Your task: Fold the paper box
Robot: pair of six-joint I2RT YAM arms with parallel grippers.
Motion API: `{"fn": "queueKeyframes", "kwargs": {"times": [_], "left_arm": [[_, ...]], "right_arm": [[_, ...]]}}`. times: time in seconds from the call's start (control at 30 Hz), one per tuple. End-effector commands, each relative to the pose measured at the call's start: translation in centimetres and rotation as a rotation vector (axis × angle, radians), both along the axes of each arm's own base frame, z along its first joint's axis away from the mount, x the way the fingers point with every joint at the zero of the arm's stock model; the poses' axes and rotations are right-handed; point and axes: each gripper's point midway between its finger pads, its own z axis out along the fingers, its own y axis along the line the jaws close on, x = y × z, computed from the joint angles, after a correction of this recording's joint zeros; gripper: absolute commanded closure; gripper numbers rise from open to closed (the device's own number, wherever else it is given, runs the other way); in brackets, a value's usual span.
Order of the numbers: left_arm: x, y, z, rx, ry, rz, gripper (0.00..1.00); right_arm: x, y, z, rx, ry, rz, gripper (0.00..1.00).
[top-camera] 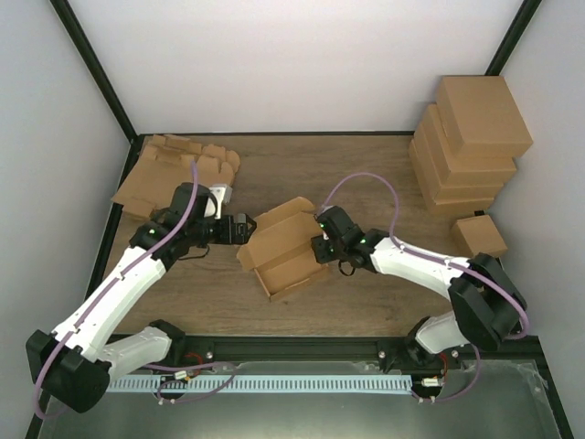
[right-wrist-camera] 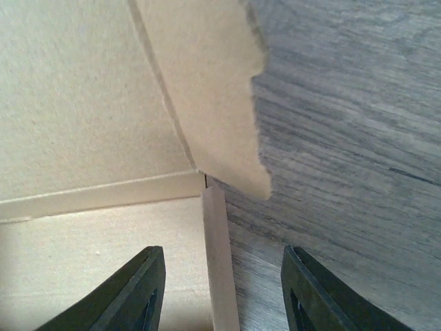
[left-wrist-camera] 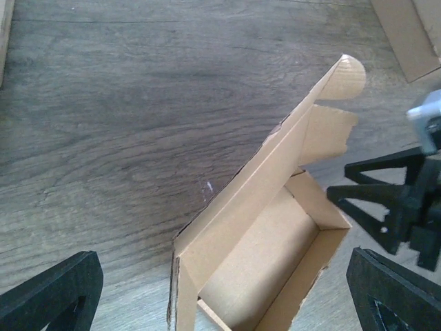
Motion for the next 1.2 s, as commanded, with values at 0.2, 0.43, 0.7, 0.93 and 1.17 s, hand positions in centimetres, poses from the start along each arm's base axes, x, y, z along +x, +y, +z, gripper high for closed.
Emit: {"fn": "queueKeyframes", "kwargs": {"times": [0.2, 0.43, 0.7, 0.93, 1.17], "left_arm": [[0.4, 2.7, 2.0, 0.020, -0.097, 0.144, 0.00], [-2.2, 1.9, -1.8, -0.084, 0.036, 0.135, 0.00], [-3.8, 0.8, -5.2, -0.185, 0.141, 0.133, 0.19], [-4.0, 0.1, -6.5, -0.215, 0.198, 0.128, 0.38], [-3.9, -0.1, -7.8, -0.208, 0.238, 0.140, 0.53]], "right_arm": [[1.2, -0.2, 4.3, 0.183, -0.023, 0.029, 0.50], [3.4, 0.0, 7.7, 0.329, -0.091, 0.123, 0.29], [6.2, 1.3, 7.9, 0.280, -0.119, 0.198, 0.49], [6.6, 2.2, 7.9, 0.272, -0.100, 0.247, 0.73], [6.6, 2.1, 7.8, 0.252, -0.090, 0.257, 0.82]]}}
